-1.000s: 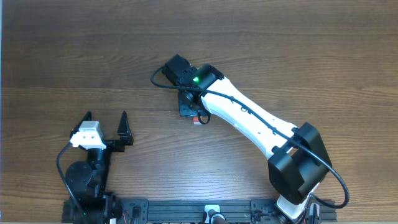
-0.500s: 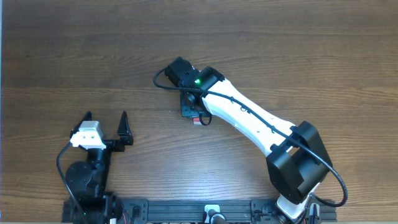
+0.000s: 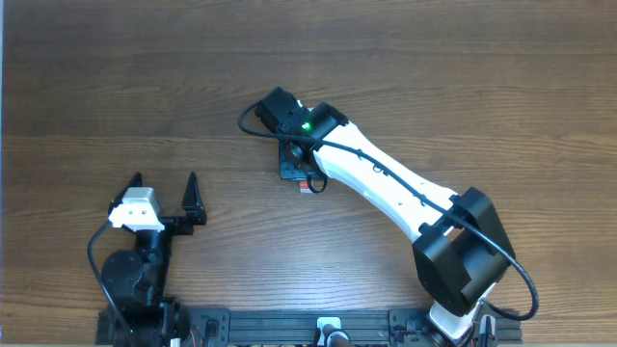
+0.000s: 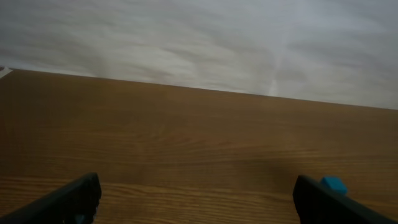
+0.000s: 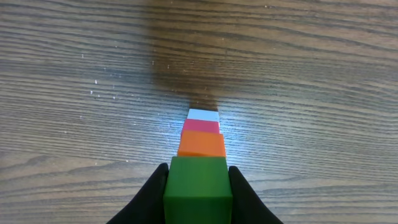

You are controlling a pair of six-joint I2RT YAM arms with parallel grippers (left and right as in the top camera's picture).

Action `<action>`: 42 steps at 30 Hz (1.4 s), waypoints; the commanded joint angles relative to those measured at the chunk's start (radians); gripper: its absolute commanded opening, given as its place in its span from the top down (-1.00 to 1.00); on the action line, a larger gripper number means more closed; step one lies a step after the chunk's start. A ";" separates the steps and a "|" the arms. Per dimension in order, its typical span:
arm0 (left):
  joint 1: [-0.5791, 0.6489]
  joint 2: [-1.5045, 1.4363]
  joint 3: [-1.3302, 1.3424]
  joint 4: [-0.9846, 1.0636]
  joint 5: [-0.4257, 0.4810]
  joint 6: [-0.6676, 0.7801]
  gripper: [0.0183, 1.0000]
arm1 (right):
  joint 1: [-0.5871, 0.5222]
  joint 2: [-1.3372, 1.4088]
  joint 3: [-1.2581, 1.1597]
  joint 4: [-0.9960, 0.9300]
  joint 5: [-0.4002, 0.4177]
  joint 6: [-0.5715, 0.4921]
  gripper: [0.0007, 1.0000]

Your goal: Stack Cubes

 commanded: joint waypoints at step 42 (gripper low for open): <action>0.005 -0.008 -0.010 0.003 0.006 0.018 -1.00 | -0.006 0.020 -0.017 0.009 0.032 0.023 0.96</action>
